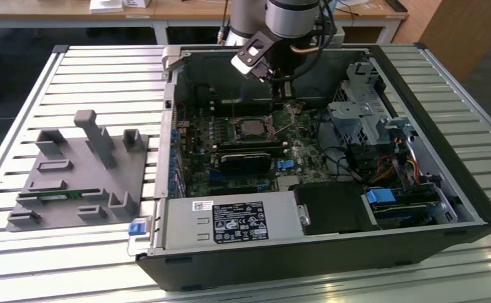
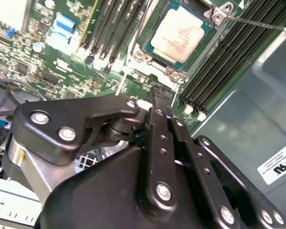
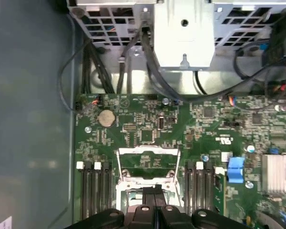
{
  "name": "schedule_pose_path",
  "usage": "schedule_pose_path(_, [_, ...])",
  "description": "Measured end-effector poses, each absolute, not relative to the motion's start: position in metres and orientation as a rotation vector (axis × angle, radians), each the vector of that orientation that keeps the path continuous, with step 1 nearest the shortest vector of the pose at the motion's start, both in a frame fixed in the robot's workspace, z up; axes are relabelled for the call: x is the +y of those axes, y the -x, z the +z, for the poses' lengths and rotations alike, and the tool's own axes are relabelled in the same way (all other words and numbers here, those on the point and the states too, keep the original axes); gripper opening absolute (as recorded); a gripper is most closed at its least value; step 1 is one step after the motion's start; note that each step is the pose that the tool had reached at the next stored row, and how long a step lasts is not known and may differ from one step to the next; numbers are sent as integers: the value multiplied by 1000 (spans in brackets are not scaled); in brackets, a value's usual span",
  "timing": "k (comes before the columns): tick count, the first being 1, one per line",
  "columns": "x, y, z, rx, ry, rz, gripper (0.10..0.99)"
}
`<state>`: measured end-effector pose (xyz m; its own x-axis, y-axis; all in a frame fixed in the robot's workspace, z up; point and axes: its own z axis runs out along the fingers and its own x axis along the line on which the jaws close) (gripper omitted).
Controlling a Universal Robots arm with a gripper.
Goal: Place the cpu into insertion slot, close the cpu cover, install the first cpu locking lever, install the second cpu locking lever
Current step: 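Close the cpu cover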
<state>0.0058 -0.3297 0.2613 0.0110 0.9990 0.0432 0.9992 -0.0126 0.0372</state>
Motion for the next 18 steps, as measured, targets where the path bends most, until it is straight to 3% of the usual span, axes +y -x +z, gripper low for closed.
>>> schedule_pose_path(18, [-330,-22,260,-2213,2224,-87,114])
